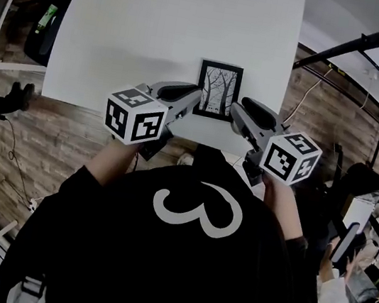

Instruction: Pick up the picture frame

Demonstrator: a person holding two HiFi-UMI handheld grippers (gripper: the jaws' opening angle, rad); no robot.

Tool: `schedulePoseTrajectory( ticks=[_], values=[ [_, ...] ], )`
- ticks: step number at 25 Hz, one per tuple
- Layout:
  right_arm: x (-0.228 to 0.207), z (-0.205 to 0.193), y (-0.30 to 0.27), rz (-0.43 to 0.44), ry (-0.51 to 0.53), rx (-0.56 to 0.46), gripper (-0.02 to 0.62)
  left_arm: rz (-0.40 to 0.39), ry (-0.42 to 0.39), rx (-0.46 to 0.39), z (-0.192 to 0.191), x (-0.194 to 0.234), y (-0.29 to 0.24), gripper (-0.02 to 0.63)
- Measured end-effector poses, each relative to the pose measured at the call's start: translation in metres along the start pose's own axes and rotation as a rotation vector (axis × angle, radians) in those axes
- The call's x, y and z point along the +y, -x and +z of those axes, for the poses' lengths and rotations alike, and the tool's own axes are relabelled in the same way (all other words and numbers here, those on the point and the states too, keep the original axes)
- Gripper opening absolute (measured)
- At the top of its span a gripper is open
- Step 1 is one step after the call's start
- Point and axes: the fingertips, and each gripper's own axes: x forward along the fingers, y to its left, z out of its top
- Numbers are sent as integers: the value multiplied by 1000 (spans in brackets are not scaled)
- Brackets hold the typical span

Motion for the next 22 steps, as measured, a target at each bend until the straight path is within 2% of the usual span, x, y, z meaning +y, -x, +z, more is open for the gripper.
schedulePoseTrajectory(
  ticks=[3, 7, 22],
  values=[
    [-6, -3, -6, -12, 0, 18, 135, 21, -13, 15, -3, 6, -4, 30],
    [-22, -9, -14, -60, 25, 48, 135, 35, 5, 42, -9, 16, -15, 94],
    [-66, -38, -40, -187, 23, 167, 135, 122, 72, 140, -39, 52, -47, 115]
  ],
)
